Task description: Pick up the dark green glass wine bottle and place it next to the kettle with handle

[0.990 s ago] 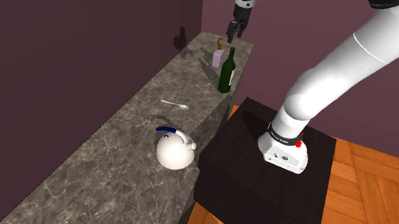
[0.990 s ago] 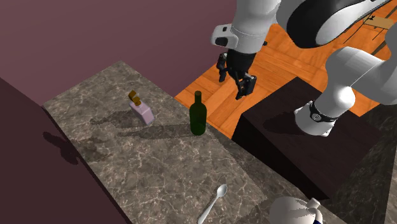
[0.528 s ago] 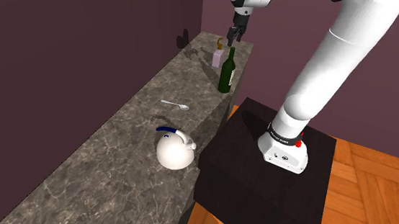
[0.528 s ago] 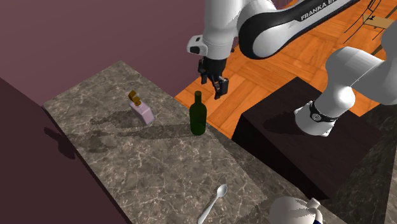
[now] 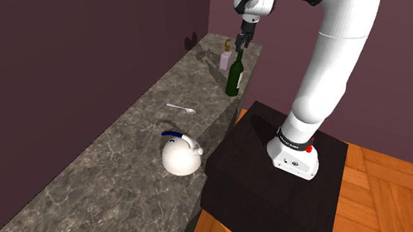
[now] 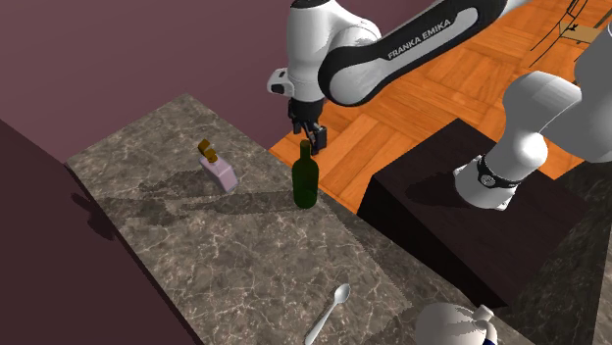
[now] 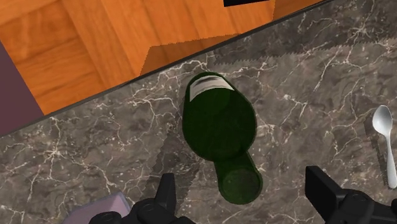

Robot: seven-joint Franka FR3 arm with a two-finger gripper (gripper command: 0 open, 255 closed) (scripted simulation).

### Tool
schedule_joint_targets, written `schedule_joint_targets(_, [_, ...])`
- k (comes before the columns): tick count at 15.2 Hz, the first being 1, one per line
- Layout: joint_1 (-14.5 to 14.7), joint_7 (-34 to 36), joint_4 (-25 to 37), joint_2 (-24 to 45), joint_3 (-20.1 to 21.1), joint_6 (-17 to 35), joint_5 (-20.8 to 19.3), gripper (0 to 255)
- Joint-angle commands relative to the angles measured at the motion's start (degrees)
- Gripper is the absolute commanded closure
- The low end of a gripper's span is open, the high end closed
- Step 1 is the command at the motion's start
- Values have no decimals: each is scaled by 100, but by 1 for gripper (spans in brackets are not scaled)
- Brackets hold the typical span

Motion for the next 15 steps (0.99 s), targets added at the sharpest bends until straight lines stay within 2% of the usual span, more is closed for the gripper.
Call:
schedule_joint_targets(1, [-27,-75,-45,113,27,132,99,0])
schedule_joint_targets(4, [-64,-182,-121,297,86,354,261,0])
schedule_joint_targets(12, [-65,-181,-121,296,87,354,260,0])
schedule_joint_targets(13, [-65,-181,-121,296,87,354,260,255])
schedule_joint_targets(15, [-65,-181,-122,296,87,354,260,255])
